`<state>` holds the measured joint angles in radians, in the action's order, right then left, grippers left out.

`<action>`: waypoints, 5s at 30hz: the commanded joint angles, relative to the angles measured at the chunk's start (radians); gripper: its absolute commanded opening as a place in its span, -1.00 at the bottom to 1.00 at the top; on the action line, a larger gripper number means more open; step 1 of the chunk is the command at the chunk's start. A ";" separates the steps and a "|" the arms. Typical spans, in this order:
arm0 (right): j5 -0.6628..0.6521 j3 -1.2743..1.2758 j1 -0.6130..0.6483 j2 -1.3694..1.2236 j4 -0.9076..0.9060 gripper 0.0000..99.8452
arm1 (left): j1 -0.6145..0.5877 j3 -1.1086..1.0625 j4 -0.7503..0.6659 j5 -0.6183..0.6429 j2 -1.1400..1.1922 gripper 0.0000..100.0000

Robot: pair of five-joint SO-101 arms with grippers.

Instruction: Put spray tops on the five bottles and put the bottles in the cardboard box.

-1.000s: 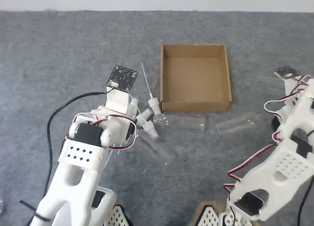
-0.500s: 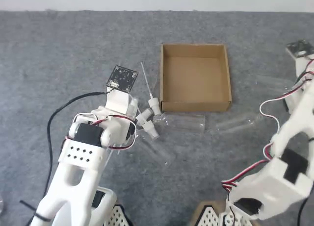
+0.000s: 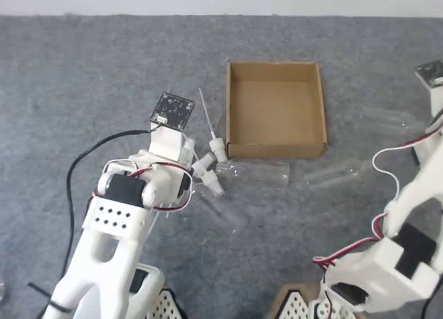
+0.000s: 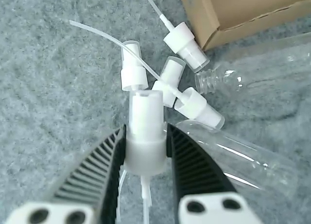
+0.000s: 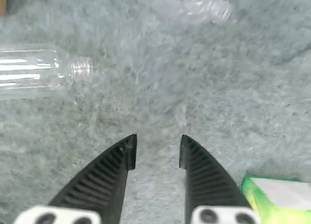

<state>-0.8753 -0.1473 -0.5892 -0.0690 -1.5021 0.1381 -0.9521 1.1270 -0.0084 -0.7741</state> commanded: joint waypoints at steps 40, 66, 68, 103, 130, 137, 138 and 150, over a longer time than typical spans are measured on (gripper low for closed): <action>0.195 1.709 0.111 1.870 0.364 -0.99 | -0.009 -0.048 -0.112 0.005 -0.035 -0.97; 0.196 1.830 0.108 1.880 0.369 -0.99 | -0.009 -0.079 -0.135 -0.041 -0.037 -0.97; 0.196 1.830 0.108 1.880 0.369 -0.99 | -0.009 -0.079 -0.135 -0.041 -0.037 -0.97; 0.201 1.830 0.110 1.882 0.217 -0.99 | -0.008 -0.082 -0.138 -0.037 -0.037 -0.97; 0.123 1.493 0.298 1.880 0.203 -0.99 | -0.008 -0.082 -0.140 -0.040 -0.035 -0.97; 0.023 1.252 0.334 1.877 0.088 -0.73 | -0.008 -0.082 -0.141 -0.041 -0.032 -0.97; 0.009 1.241 0.334 1.877 0.088 -0.68 | -0.008 -0.082 -0.141 -0.041 -0.031 -0.97; -0.256 0.976 0.223 1.316 0.139 -0.68 | -0.008 -0.082 -0.141 -0.041 -0.029 -0.97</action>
<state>-0.9720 0.9927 -0.3468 1.5221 -1.3840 0.1381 -1.0395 1.0058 -0.0422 -0.7787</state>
